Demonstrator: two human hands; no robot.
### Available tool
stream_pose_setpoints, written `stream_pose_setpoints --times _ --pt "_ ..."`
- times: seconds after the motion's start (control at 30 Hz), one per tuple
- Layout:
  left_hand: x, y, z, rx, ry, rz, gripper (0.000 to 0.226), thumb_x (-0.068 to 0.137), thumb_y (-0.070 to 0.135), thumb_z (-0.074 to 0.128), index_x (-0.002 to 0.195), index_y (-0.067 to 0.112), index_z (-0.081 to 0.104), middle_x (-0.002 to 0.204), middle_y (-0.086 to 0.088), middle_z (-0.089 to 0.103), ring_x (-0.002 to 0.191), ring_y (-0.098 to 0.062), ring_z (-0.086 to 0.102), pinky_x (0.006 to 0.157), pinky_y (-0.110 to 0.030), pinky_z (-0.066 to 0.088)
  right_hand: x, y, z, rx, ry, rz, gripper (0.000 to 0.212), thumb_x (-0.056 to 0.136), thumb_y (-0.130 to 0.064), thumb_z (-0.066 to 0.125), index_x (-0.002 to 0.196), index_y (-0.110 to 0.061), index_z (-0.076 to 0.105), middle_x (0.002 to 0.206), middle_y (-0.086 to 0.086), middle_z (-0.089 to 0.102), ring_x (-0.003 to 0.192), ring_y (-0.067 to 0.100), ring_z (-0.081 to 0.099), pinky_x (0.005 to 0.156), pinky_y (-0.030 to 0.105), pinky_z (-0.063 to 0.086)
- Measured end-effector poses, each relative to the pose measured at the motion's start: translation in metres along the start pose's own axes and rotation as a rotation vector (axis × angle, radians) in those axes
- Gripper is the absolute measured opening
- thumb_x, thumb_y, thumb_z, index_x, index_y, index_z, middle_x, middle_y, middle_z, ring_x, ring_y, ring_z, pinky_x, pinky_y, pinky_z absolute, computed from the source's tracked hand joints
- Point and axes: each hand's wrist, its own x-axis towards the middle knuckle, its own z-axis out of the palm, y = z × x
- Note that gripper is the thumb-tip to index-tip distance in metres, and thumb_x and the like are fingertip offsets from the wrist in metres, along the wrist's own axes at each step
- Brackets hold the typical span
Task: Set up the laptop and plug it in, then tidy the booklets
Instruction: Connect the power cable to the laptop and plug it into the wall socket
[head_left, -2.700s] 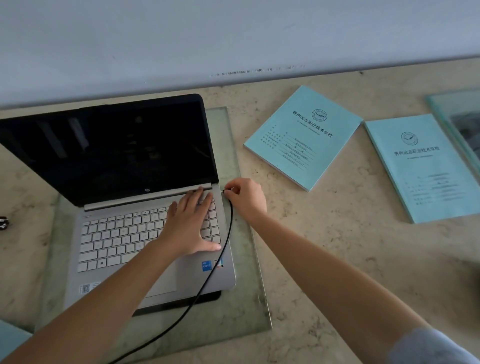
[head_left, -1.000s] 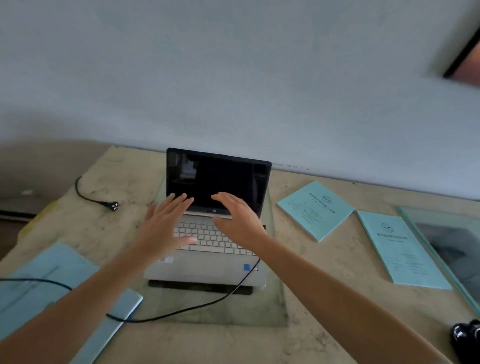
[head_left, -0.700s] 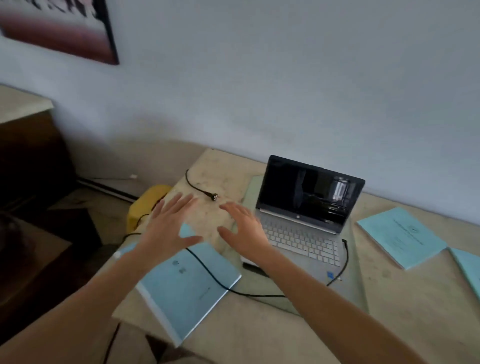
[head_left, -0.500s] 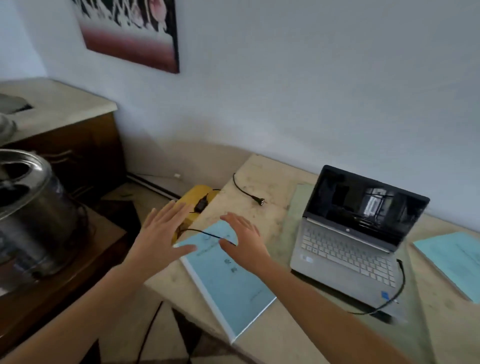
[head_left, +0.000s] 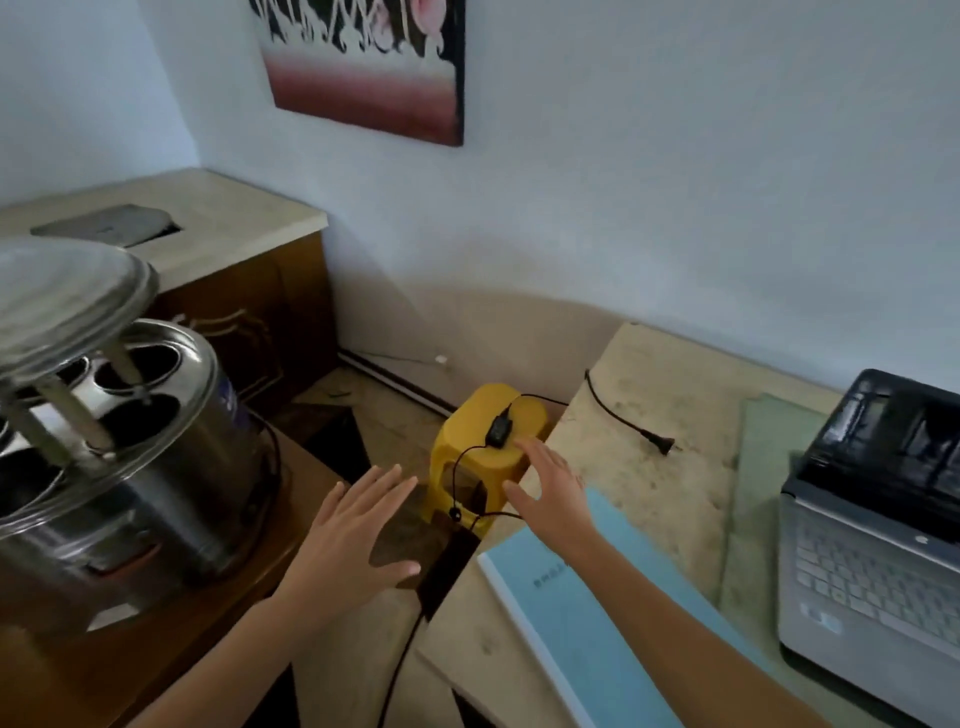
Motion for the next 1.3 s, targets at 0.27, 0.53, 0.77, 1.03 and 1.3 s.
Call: stream_pose_setpoints --times 0.27,0.53,0.77,1.03,1.3 --pt "0.112 -0.056 -0.017 0.069 -0.121 0.106 0.085 0.081 0.06 0.052 0.145 0.041 0.0 0.145 0.025 -0.012 0.136 0.002 -0.015 0.114 -0.031 -0.01 0.073 0.006 0.029 0.041 0.057 0.219 0.055 0.088 -0.037 0.054 0.139 -0.034 0.036 0.149 -0.01 0.038 0.139 0.015 0.031 0.115 0.043 0.025" --pt "0.212 -0.041 0.031 -0.028 -0.391 0.283 0.084 0.081 0.06 0.051 0.145 0.044 -0.001 0.149 0.028 -0.011 0.137 0.003 -0.016 0.113 -0.031 -0.011 0.112 0.038 0.014 0.048 0.178 0.451 0.059 0.085 -0.04 0.051 0.141 -0.035 0.033 0.149 -0.013 0.037 0.138 0.013 0.032 0.113 0.044 0.029" --pt "0.325 0.006 0.09 -0.048 -0.629 0.671 0.084 0.083 0.058 0.052 0.148 0.039 0.003 0.156 0.021 -0.003 0.146 -0.006 -0.006 0.117 -0.037 -0.003 0.143 0.077 -0.026 -0.028 0.442 0.745 0.059 0.088 -0.032 0.054 0.143 -0.032 0.033 0.149 -0.009 0.039 0.138 0.015 0.033 0.114 0.039 0.029" --pt "0.411 0.096 0.116 -0.106 -0.656 0.915 0.072 0.086 0.048 0.052 0.148 0.026 0.022 0.155 0.004 0.024 0.14 -0.018 0.029 0.116 -0.044 0.021 0.124 0.092 -0.052 -0.09 0.572 1.044 0.063 0.088 -0.031 0.056 0.145 -0.033 0.029 0.152 -0.01 0.034 0.14 0.016 0.03 0.114 0.041 0.027" --pt "0.425 0.17 0.156 -0.223 -0.682 1.03 0.04 0.084 0.028 0.062 0.123 0.026 0.054 0.127 0.009 0.057 0.115 -0.012 0.056 0.089 -0.025 0.046 0.088 0.123 -0.043 -0.01 0.713 1.219 0.059 0.088 -0.031 0.056 0.143 -0.032 0.032 0.15 -0.009 0.037 0.139 0.014 0.032 0.112 0.039 0.031"
